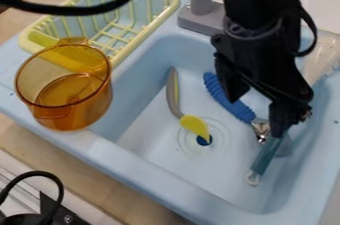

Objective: Move the serving spoon to the basket on the left

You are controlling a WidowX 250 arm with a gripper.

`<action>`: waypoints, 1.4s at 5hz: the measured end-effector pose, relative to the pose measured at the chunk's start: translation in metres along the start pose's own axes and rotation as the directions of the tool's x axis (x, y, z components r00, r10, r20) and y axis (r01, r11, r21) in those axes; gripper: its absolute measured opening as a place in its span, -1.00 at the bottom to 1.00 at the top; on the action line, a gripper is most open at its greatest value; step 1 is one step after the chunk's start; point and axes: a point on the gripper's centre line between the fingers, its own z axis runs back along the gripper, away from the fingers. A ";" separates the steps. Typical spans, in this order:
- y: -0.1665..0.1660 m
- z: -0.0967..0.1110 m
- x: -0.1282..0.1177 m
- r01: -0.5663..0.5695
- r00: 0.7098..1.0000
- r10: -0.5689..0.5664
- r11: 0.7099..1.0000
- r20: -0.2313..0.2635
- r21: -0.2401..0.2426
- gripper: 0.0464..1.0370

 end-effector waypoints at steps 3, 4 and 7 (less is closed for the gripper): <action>-0.008 -0.026 -0.001 0.017 1.000 -0.017 1.000 -0.010 0.002 0.92; -0.009 -0.034 0.000 0.013 1.000 -0.013 1.000 -0.018 0.010 0.92; -0.012 -0.038 0.002 0.017 1.000 -0.016 0.998 -0.006 0.054 -0.28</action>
